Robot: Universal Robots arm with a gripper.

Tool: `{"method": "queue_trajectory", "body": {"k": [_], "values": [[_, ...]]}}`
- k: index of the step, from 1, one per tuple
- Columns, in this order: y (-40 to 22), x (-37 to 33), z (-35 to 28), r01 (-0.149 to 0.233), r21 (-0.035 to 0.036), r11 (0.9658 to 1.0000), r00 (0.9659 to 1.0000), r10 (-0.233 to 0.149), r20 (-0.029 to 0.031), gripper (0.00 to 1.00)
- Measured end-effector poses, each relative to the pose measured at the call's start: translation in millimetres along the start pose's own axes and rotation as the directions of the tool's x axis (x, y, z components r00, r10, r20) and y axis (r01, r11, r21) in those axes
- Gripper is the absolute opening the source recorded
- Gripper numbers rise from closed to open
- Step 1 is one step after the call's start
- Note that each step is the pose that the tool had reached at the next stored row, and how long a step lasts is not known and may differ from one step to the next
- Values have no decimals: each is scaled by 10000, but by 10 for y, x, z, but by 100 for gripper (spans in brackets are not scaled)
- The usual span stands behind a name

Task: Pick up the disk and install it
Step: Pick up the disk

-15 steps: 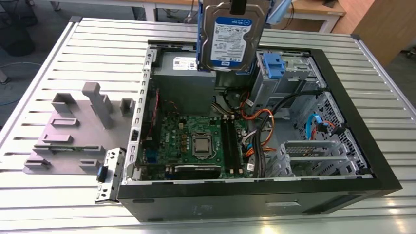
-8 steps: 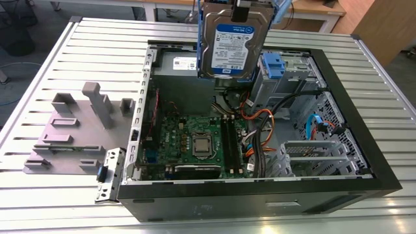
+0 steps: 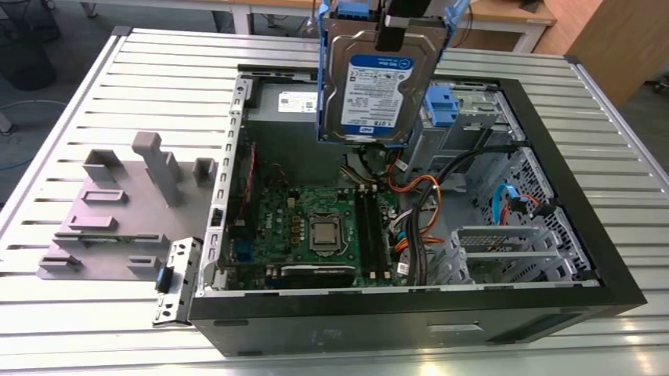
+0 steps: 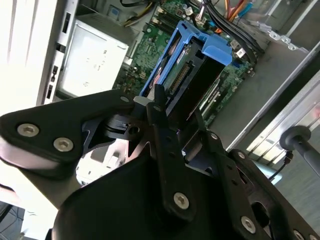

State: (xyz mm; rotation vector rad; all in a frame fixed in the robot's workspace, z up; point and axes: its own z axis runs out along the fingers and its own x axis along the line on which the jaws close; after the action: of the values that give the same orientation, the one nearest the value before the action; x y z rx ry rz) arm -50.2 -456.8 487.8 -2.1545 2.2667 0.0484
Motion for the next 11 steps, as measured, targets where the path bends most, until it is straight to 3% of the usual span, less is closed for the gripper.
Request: {"method": "queue_trajectory", "body": {"k": [11], "values": [[-16,313,-11,-1,-1,10000,10000,1,-2,35]]}}
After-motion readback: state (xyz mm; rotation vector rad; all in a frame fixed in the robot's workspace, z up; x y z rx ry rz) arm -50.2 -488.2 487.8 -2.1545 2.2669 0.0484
